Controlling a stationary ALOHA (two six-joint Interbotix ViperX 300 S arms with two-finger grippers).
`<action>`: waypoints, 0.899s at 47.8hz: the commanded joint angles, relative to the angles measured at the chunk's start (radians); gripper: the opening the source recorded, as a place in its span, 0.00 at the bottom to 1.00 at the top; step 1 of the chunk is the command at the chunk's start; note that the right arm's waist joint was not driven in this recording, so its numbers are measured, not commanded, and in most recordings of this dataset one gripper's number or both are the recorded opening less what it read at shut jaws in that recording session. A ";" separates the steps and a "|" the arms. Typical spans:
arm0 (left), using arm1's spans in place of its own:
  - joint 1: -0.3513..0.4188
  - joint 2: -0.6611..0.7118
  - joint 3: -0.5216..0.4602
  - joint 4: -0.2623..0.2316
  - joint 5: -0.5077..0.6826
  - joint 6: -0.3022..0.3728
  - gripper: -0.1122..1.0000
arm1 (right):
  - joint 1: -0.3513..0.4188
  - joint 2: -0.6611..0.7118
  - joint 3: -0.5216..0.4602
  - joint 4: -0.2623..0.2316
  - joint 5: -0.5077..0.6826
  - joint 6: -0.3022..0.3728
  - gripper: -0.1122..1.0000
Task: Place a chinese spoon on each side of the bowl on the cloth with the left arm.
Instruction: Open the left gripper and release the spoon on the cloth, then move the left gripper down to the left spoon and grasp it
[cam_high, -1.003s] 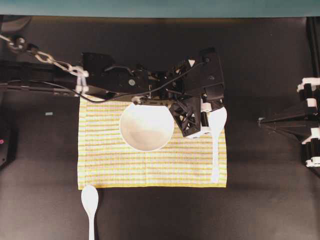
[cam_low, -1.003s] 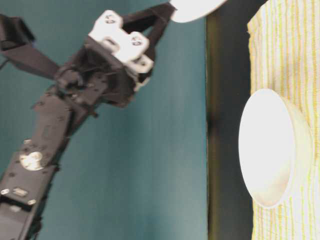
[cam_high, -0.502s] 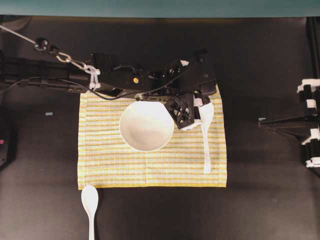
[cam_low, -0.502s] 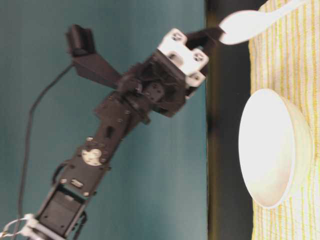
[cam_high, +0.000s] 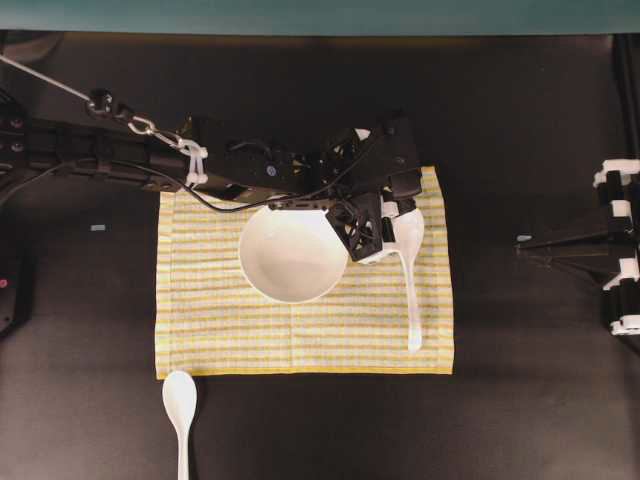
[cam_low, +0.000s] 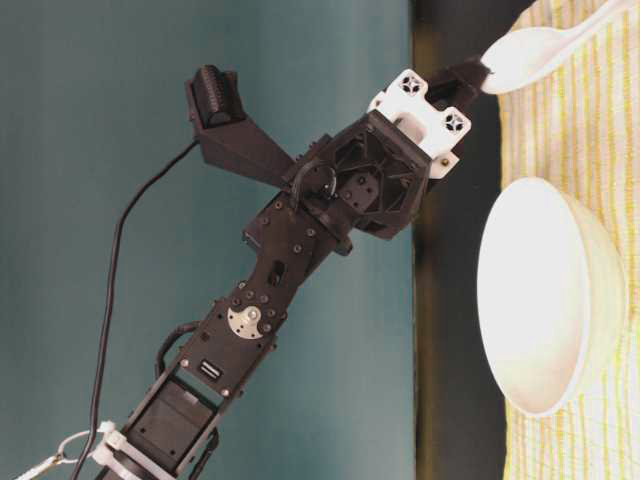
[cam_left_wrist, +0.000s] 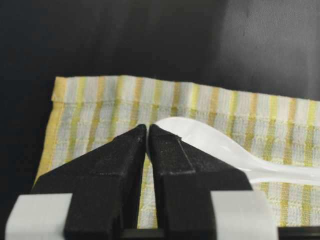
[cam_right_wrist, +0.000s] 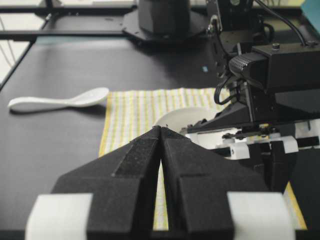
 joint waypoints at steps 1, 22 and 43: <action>-0.003 -0.005 -0.003 0.003 -0.018 0.002 0.18 | 0.000 0.005 -0.006 0.002 -0.012 0.003 0.10; -0.072 -0.143 0.055 0.003 0.051 -0.014 0.84 | 0.000 -0.006 -0.006 0.002 -0.005 0.003 0.10; -0.301 -0.555 0.437 0.003 0.067 -0.144 0.82 | 0.000 -0.031 0.000 0.003 -0.003 0.003 0.10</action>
